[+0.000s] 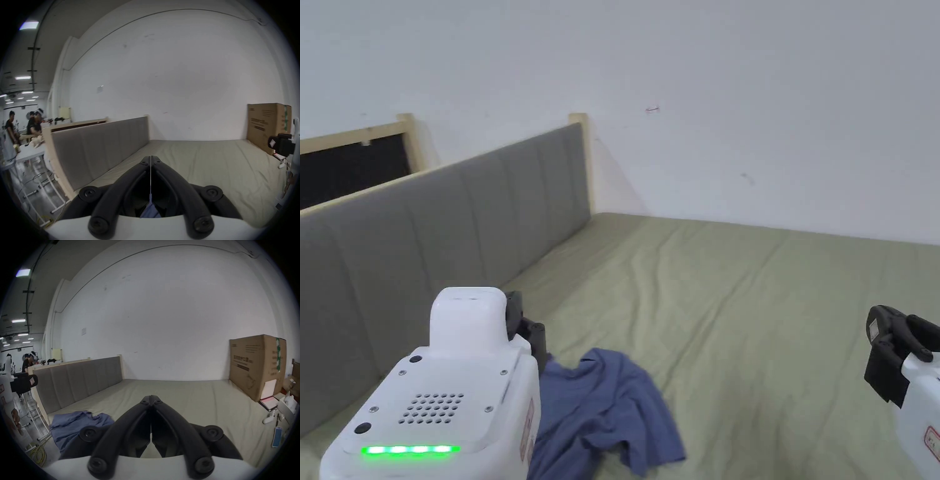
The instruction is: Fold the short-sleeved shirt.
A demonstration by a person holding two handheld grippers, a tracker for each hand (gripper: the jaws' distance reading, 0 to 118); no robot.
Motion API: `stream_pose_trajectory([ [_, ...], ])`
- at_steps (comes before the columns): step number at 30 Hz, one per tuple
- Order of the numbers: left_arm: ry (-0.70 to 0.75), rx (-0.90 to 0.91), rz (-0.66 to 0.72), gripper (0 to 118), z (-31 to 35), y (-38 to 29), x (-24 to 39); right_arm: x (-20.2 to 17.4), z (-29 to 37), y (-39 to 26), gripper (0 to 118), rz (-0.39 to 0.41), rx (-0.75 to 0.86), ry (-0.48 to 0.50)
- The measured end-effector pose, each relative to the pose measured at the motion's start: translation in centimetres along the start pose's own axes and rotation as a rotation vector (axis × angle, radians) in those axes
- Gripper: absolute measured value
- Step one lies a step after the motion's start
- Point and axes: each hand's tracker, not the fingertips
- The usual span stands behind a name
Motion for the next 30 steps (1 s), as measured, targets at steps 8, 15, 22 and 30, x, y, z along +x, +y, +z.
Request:
stream_pose_trajectory([
  [8, -0.027, -0.065, 0.055, 1, -2.5, -1.2, -1.5, 1.5, -0.3, 0.6, 0, -0.024, -0.035, 0.032],
  [15, -0.173, -0.543, 0.040, 1, -15.1, -1.8, -4.7, 4.7, 0.7, 0.0, 0, 0.019, -0.143, -0.031],
  [22, -0.247, -1.072, 0.359, 115, -26.5, -11.7, -7.6, 7.5, 1.4, -2.0, 0, 0.068, -0.256, -0.069],
  [30, -0.191, -1.143, 0.059, 118, -30.6, -22.3, -4.1, 9.2, 0.7, -3.9, 0, 0.040, -0.364, -0.063],
])
